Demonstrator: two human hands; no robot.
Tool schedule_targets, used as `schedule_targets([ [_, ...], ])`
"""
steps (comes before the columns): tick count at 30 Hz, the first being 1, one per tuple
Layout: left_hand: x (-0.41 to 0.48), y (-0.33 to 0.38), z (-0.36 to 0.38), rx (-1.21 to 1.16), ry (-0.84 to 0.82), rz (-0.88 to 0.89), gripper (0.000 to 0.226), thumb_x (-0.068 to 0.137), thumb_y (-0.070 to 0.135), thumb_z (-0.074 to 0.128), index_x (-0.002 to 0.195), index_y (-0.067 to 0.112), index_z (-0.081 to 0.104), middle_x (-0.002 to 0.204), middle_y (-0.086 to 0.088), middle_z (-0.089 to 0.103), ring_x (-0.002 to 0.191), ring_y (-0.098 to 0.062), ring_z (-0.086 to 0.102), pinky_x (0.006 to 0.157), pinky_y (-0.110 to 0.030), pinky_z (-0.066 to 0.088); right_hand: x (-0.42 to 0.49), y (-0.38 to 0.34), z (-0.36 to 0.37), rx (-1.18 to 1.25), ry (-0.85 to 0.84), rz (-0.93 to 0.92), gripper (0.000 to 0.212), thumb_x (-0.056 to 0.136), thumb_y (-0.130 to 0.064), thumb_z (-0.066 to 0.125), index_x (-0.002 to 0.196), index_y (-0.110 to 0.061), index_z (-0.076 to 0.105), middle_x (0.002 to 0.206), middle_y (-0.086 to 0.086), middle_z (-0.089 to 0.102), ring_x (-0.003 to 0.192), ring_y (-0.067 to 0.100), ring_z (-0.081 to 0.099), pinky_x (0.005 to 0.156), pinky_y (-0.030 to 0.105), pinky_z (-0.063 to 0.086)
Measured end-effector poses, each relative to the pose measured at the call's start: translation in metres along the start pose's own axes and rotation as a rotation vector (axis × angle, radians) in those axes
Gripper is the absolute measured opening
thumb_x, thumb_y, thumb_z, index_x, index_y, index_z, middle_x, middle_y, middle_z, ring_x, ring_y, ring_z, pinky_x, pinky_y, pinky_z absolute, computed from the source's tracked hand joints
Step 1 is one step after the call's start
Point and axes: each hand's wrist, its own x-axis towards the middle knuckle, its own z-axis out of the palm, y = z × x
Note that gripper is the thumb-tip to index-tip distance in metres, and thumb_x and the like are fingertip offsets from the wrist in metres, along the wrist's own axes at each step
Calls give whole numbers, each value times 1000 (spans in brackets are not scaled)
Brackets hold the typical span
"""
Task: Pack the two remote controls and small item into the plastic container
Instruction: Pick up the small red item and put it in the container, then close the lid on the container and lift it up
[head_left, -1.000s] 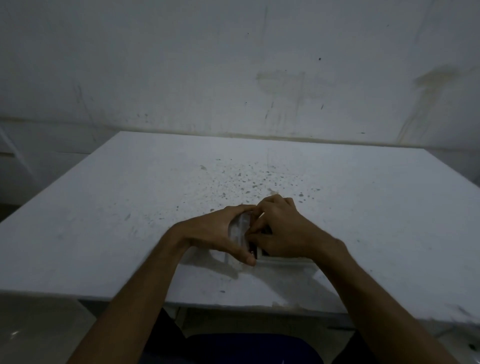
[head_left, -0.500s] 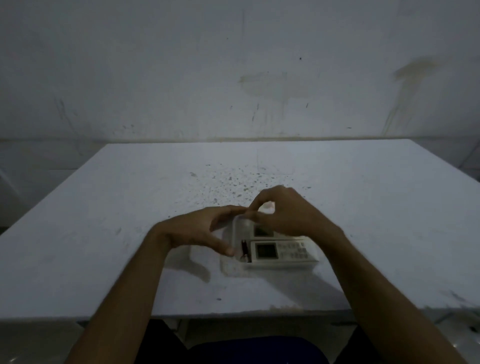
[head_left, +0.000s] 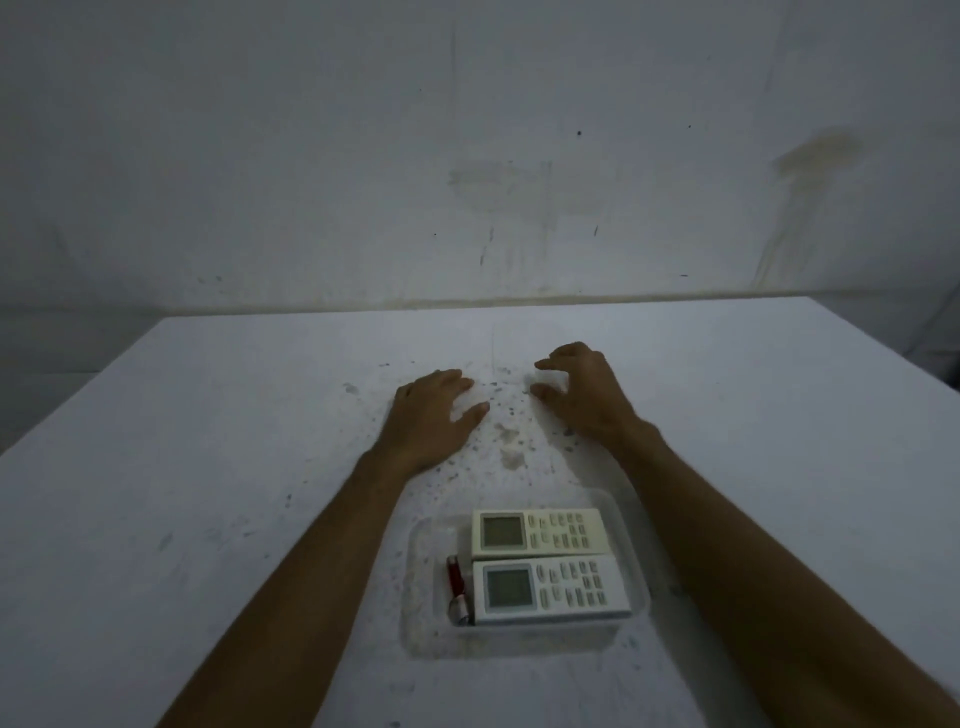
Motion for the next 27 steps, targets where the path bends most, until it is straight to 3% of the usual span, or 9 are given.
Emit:
schedule_targets([
  [5, -1, -7, 6, -6, 16, 31, 61, 100, 61, 45, 151, 27, 47, 163, 5, 37, 153, -18, 28, 126, -42, 15, -4, -16, -4, 90, 86, 17, 16, 86, -25, 79, 95, -12, 84, 105, 7, 78, 98, 19, 69, 86, 23, 45],
  [10, 0, -7, 8, -23, 35, 26, 60, 99, 61, 47, 149, 28, 49, 162, 5, 40, 152, -17, 30, 126, -42, 17, -2, -10, 4, 74, 68, -21, 13, 92, -25, 72, 94, -15, 81, 114, 6, 71, 106, 22, 62, 97, 44, 51],
  [13, -4, -5, 5, -65, 42, 8, 65, 97, 62, 50, 151, 25, 46, 159, 3, 44, 148, -19, 36, 124, -41, 22, -5, -11, 5, 108, 129, -44, 15, 99, -28, 62, 98, -16, 71, 115, 5, 62, 106, 21, 58, 95, 46, 50],
  [15, -8, 2, -1, -191, 67, -47, 79, 94, 63, 55, 158, 25, 29, 156, 3, 46, 142, -20, 42, 120, -44, 32, -8, -17, 0, 183, 222, -62, 17, 102, -28, 57, 103, -14, 66, 111, 4, 61, 100, 18, 58, 89, 44, 52],
  [17, -12, 9, -9, -417, 120, -117, 93, 93, 58, 61, 162, 27, 8, 157, 2, 43, 140, -19, 43, 114, -43, 40, -13, -29, -12, 313, 279, -38, 18, 104, -26, 53, 107, -12, 63, 108, 2, 62, 96, 16, 59, 85, 39, 54],
  [20, -17, 18, -27, -683, 186, -187, 106, 87, 62, 61, 162, 30, -5, 161, 1, 35, 141, -19, 43, 108, -39, 45, -23, -51, -33, 617, 226, 60, 25, 107, -30, 47, 110, -11, 62, 107, 0, 66, 97, 13, 64, 86, 36, 57],
  [22, -17, 26, -40, -789, 213, -218, 106, 85, 67, 56, 161, 30, -7, 163, 0, 33, 142, -19, 43, 107, -39, 46, -33, -62, -45, 848, 149, 106, 27, 108, -28, 44, 109, -9, 64, 110, 2, 66, 101, 13, 64, 89, 41, 60],
  [25, -17, 38, -59, -916, 283, -212, 90, 96, 55, 54, 162, 24, 0, 161, -2, 39, 140, -15, 45, 99, -24, 45, -51, -70, -59, 1087, 35, 112, 28, 108, -24, 44, 105, -6, 65, 114, 9, 65, 105, 20, 63, 90, 49, 60],
  [27, -20, 42, -69, -977, 309, -205, 90, 95, 57, 57, 162, 22, 8, 154, -5, 50, 136, -17, 52, 108, -32, 45, -64, -73, -65, 1168, -13, 134, 28, 107, -23, 46, 104, -5, 68, 113, 9, 68, 103, 21, 66, 89, 48, 60],
])
